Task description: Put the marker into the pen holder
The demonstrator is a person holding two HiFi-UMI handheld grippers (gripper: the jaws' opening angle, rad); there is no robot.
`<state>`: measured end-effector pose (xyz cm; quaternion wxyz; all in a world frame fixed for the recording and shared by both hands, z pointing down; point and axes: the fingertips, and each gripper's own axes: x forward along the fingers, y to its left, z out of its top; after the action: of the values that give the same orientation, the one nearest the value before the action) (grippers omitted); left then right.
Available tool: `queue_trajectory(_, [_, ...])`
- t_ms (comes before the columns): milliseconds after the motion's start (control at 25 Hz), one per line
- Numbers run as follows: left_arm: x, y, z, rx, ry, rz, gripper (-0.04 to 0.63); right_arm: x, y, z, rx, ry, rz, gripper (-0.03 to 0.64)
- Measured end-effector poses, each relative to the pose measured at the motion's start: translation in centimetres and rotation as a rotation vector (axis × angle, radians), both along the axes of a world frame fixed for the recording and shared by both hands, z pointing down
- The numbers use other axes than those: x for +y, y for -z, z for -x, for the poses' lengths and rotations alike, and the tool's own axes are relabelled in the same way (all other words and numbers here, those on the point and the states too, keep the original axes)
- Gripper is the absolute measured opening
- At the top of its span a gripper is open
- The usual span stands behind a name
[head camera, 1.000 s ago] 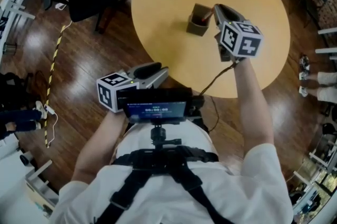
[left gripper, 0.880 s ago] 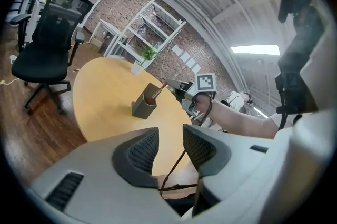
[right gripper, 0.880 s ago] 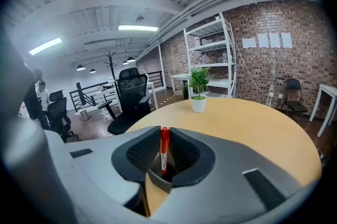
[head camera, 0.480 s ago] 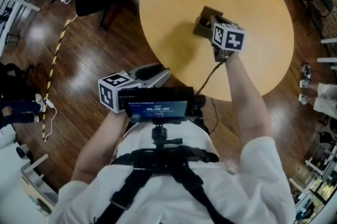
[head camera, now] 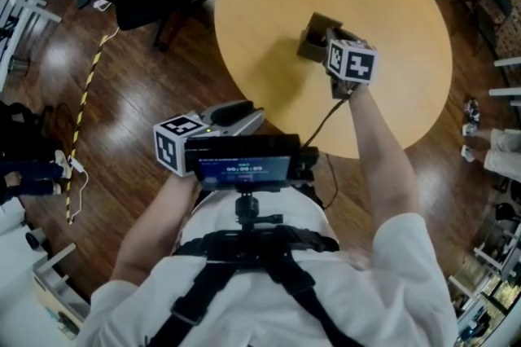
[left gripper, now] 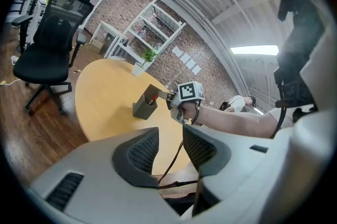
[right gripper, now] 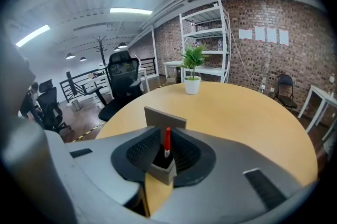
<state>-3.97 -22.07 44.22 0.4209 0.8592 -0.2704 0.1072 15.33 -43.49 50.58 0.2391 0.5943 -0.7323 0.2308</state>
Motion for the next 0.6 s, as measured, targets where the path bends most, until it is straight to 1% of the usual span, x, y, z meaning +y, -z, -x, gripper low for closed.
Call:
queue_trajectory(240, [-0.1,0.0,-0.2,0.007,-0.022,-0.007,0.153,0.4,0.8,0.9,-0.026,0.022,-0.012,0.077])
queue_trajectory(360, [0.0,0.1,-0.2,0.012,-0.034,-0.012,0.153,1.0,1.6,0.6,-0.023,0.005,-0.028,0.077])
queue_trajectory(480, [0.1,0.0,-0.3,0.020,-0.047,-0.023,0.153,2.3,2.6,0.3,-0.046,-0.014,-0.044,0.077])
queue_trajectory(600, [0.1,0.2,-0.7,0.023,-0.066,-0.017,0.153,3.6,3.0,-0.1,-0.068,-0.032,-0.045,0.077])
